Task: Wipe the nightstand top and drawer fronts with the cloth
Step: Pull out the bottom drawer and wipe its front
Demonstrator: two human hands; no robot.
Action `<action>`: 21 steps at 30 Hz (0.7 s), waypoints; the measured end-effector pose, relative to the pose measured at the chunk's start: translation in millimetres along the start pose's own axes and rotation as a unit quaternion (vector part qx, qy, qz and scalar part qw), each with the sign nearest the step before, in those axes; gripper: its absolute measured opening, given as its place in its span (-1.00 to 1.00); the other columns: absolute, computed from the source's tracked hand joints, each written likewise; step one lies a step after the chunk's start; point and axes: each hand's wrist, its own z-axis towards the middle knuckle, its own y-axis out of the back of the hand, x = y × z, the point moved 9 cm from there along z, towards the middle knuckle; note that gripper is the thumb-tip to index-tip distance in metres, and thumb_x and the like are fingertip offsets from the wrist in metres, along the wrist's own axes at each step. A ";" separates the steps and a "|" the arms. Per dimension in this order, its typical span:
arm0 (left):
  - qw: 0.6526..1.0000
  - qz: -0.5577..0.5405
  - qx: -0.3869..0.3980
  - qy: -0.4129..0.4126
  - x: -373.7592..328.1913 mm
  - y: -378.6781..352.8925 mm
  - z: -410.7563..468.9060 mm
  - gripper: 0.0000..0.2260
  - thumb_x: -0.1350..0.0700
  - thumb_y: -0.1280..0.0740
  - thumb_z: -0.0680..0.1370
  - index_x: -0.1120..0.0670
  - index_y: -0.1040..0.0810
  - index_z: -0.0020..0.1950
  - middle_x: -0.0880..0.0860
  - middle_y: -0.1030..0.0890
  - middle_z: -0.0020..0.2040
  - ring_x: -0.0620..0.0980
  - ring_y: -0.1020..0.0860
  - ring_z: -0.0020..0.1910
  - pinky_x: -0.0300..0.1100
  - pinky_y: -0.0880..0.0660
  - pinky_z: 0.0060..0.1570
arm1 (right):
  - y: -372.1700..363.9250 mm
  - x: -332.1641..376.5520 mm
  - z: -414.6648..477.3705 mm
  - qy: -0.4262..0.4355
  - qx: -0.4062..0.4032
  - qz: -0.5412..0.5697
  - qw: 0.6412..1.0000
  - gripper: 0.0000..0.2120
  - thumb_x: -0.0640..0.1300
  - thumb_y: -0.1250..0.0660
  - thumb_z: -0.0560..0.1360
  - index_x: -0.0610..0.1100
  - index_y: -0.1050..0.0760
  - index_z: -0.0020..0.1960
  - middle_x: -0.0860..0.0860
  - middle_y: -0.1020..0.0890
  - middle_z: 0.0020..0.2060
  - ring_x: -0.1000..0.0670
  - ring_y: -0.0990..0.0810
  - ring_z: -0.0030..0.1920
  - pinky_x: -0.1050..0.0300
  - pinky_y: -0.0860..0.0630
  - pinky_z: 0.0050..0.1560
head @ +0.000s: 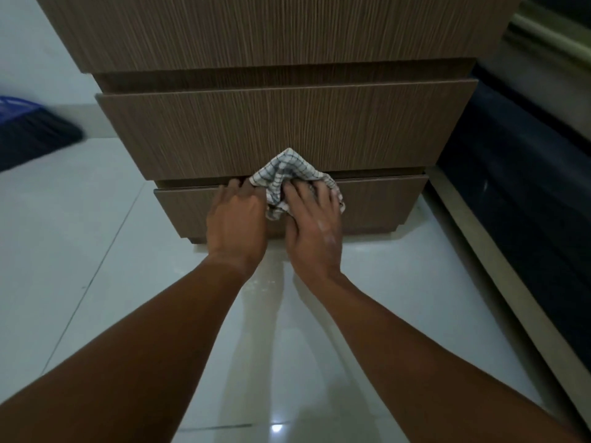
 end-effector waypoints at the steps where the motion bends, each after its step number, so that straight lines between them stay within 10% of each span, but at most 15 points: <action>1: 1.000 -0.011 -0.005 0.011 7.3 -0.6 0.5 -0.79 0.27 -0.30 0.56 0.12 -0.64 0.14 0.15 -0.65 0.07 0.15 -0.57 0.09 0.02 -0.49 0.14 | -7.0 1.2 2.2 -0.005 0.007 -0.012 1.000 -0.54 -0.22 -0.27 0.54 -0.13 -0.48 0.44 -0.08 -0.58 0.33 -0.22 -0.43 0.41 -0.32 -0.24 0.47; 9: 0.999 0.037 0.005 -0.006 65.1 0.7 -1.3 -0.87 0.18 -0.34 0.53 0.09 -0.67 0.01 0.18 -0.69 -0.17 0.22 -0.64 -0.28 -0.11 -0.40 -0.35 | -62.3 10.8 -5.4 0.044 0.031 -0.030 0.998 -0.58 0.10 -0.18 0.63 0.01 -0.49 0.44 -0.15 -0.50 0.35 -0.17 -0.39 0.40 -0.21 -0.11 0.53; 17: 0.989 0.109 0.016 0.098 119.5 -27.9 -36.0 -0.68 -0.12 -0.31 0.60 0.08 -0.72 -0.06 0.17 -0.62 -0.35 0.22 -0.60 -0.35 -0.15 -0.32 -0.35 | -98.3 -86.9 -46.3 -0.185 -0.058 0.009 0.981 -0.67 0.02 -0.14 0.66 -0.08 -0.57 0.26 -0.17 -0.47 0.37 -0.19 -0.32 0.47 -0.29 -0.21 0.51; 21: 0.985 0.115 0.043 0.118 140.3 -45.6 -26.5 -0.60 -0.21 -0.27 0.59 0.06 -0.73 -0.11 0.13 -0.59 -0.36 0.19 -0.57 -0.34 -0.15 -0.36 -0.34 | -136.8 -111.5 -60.3 -0.394 -0.127 0.222 0.883 -0.63 0.01 -0.08 0.70 0.01 -0.45 0.45 -0.05 -0.42 0.49 -0.07 -0.38 0.48 0.07 -0.39 0.41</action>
